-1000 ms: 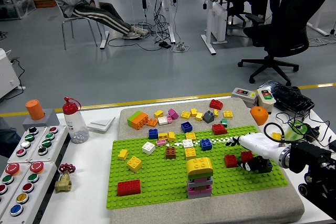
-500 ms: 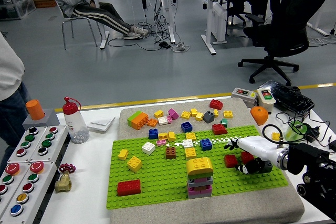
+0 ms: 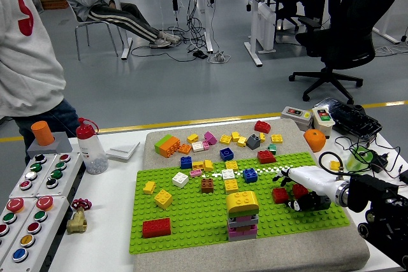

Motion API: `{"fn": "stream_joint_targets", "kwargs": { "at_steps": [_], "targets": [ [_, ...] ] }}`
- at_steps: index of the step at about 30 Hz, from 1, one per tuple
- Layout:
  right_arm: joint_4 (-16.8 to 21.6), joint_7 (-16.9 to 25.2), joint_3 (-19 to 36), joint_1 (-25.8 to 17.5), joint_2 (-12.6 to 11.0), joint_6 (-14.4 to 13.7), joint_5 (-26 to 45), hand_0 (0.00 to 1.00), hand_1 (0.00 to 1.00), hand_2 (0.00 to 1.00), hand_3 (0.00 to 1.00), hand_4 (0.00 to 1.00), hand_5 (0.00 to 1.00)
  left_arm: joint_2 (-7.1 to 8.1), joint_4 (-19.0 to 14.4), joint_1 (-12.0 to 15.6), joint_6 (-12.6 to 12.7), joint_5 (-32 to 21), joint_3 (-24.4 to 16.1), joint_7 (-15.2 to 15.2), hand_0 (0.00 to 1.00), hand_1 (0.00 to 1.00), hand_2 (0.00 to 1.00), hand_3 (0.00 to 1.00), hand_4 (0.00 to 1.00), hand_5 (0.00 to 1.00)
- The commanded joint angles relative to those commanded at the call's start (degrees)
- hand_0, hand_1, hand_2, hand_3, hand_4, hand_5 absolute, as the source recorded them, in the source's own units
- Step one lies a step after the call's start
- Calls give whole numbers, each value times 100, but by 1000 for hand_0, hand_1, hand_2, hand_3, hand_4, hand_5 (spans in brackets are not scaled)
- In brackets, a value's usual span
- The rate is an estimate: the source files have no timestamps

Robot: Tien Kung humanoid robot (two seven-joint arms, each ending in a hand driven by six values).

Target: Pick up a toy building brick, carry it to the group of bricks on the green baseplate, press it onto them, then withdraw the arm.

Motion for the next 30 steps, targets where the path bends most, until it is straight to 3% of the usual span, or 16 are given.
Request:
{"fn": "stream_joint_targets", "kwargs": {
  "at_steps": [30],
  "targets": [
    [-254,32,-310,35,146,-310,129,864,681,630,694,598,224,-12,-8,21,-4,52,-26,27,618,586,586,422,288,930]
  ]
}}
